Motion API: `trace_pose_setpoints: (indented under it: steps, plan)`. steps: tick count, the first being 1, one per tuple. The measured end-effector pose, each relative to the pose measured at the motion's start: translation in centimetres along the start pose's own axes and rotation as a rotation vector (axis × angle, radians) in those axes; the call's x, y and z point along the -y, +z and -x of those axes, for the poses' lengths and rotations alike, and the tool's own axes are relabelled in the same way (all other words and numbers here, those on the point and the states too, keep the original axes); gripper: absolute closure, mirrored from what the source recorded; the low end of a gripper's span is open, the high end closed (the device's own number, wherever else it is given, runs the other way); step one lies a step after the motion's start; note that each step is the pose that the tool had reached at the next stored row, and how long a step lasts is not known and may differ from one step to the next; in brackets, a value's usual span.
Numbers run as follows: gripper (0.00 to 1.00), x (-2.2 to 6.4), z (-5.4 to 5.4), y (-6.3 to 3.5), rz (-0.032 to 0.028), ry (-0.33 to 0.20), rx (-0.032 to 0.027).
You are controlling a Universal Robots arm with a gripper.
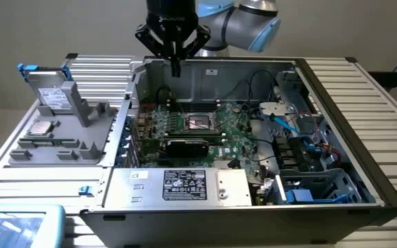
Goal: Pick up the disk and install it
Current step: 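Reach for the disk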
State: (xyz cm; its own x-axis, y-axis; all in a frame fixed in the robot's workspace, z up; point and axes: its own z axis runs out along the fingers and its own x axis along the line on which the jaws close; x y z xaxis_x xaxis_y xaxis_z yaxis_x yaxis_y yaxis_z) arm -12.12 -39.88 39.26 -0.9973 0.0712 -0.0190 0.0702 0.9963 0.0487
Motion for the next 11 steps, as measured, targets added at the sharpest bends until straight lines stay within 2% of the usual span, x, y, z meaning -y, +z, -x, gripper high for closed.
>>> trace_pose_setpoints:
  steps: [11]
  plan:
    - [0.89,0.0,0.0,0.0,0.0,0.0,0.0]
